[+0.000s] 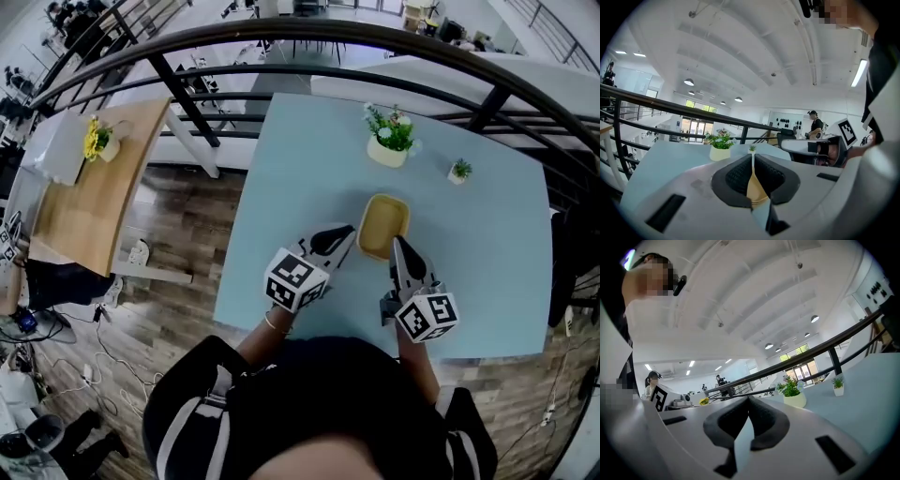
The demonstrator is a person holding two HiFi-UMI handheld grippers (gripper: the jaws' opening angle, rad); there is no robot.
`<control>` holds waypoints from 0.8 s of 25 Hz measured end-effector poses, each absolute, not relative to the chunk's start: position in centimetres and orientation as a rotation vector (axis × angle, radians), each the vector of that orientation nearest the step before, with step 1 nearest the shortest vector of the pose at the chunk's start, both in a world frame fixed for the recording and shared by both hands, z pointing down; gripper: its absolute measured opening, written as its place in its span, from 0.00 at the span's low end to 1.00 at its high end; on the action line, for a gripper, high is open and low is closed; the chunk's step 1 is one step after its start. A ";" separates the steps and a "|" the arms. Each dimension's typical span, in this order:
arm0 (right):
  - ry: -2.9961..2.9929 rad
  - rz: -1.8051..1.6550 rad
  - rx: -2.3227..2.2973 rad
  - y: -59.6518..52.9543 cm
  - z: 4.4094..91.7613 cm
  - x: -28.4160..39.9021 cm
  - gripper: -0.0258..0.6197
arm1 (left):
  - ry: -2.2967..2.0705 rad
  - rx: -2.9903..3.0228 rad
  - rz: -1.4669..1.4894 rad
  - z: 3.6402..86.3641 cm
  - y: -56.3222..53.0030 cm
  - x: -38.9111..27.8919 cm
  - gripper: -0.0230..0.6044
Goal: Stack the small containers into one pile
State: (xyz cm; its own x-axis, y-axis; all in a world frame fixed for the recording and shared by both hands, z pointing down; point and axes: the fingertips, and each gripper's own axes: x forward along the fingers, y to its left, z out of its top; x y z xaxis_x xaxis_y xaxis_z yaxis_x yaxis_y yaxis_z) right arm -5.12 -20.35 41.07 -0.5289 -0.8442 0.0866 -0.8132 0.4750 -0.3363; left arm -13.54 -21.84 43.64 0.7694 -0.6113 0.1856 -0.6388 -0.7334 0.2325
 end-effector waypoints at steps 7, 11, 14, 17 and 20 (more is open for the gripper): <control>2.636 -0.520 -1.459 -20.3 40.9 -5.8 0.05 | -0.982 2.672 0.146 43.7 -21.7 -14.0 0.08; 2.634 -0.523 -1.464 -20.2 40.9 -5.5 0.05 | -0.979 2.667 0.153 43.8 -21.6 -13.8 0.08; 2.631 -0.524 -1.466 -20.0 40.9 -5.5 0.05 | -0.978 2.668 0.153 43.8 -21.5 -13.8 0.08; 2.631 -0.522 -1.469 -20.0 40.9 -5.5 0.05 | -0.979 2.669 0.152 43.7 -21.5 -13.8 0.08; 2.631 -0.528 -1.467 -19.9 41.0 -5.4 0.05 | -0.981 2.663 0.152 43.8 -21.5 -13.8 0.08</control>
State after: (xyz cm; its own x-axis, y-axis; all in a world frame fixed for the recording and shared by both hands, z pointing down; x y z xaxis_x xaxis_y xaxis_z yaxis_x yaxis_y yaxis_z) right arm -5.42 -19.94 40.99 -0.5374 -0.8381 0.0937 -0.8093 0.4813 -0.3367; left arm -13.78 -21.47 43.77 0.7615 -0.6165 0.2001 -0.6482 -0.7225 0.2405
